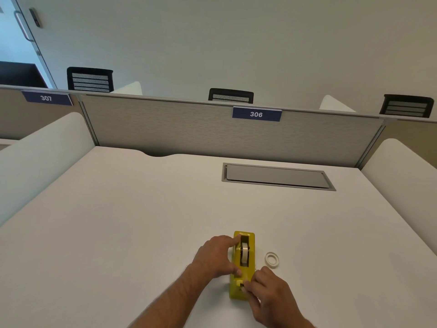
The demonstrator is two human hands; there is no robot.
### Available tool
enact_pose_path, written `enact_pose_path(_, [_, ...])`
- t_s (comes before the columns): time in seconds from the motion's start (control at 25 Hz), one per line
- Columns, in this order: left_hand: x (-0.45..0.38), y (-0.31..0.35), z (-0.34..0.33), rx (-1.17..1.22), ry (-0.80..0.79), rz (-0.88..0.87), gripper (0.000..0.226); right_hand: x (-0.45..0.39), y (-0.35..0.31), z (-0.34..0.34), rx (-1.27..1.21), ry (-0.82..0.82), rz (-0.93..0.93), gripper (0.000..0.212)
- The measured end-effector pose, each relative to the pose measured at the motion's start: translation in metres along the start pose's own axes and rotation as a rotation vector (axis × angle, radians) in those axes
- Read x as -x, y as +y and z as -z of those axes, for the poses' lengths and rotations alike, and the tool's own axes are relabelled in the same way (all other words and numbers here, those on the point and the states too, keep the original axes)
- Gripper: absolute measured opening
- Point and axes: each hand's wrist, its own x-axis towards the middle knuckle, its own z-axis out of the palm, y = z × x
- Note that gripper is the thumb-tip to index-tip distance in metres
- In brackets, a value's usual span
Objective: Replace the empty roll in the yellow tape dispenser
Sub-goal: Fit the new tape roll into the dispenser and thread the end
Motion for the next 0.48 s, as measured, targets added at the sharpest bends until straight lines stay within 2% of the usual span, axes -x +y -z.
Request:
enact_pose_path(0.12, [0.0, 0.0003, 0.0, -0.01, -0.003, 0.001, 0.101, 0.0021, -0.0045, -0.0019, 0.035, 0.101, 0.019, 0.043])
enact_pose_path(0.16, [0.0, 0.0004, -0.0001, -0.013, -0.002, 0.001, 0.101, 0.0022, -0.0057, -0.0015, 0.044, 0.121, 0.018, 0.048])
enact_pose_path(0.48, [0.0016, 0.0026, 0.0002, -0.01, 0.004, 0.003, 0.099, 0.006, -0.0081, -0.0062, 0.094, 0.124, 0.037, 0.048])
